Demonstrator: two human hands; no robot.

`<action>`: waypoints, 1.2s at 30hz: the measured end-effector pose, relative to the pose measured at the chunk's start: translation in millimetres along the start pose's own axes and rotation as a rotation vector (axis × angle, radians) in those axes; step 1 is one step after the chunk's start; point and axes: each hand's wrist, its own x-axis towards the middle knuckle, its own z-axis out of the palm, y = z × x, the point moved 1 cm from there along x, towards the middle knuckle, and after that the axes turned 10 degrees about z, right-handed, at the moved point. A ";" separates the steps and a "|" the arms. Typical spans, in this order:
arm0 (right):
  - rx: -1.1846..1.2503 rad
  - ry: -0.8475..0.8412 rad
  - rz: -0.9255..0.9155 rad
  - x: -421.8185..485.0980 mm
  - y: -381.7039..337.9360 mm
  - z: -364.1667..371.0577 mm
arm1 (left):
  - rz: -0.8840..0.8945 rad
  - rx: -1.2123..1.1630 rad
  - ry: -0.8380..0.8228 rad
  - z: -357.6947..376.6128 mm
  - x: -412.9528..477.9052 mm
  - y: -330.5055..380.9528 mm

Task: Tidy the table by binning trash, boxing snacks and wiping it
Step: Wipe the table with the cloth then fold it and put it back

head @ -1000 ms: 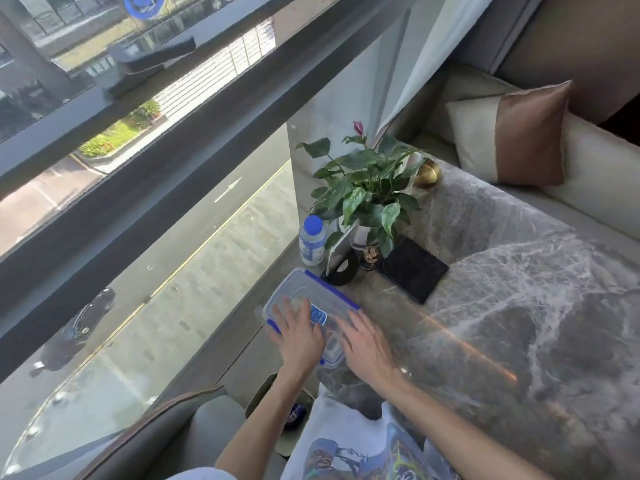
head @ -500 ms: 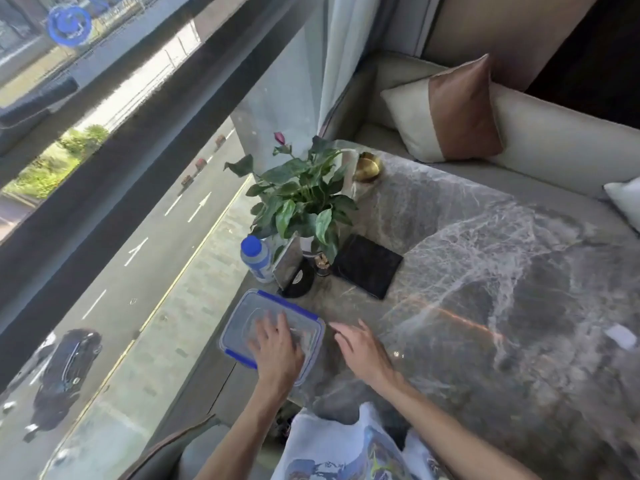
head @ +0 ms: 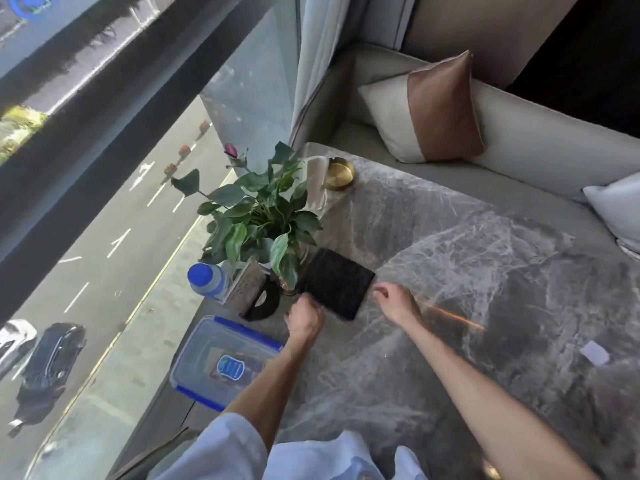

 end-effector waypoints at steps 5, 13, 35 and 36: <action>-0.017 0.008 -0.048 30.8 -27.0 -0.5 | 0.011 -0.218 0.135 24.4 8.2 -3.1; -0.226 -0.068 -0.024 58.5 -42.9 31.9 | 0.078 -0.398 0.337 53.4 -4.4 -19.8; 0.463 -0.339 -0.132 -29.4 -51.5 -19.2 | -0.207 -1.367 -0.204 33.6 -21.8 8.0; 0.528 -0.341 -0.135 -39.3 -41.9 -27.6 | -0.229 -1.439 -0.317 33.7 -29.1 9.8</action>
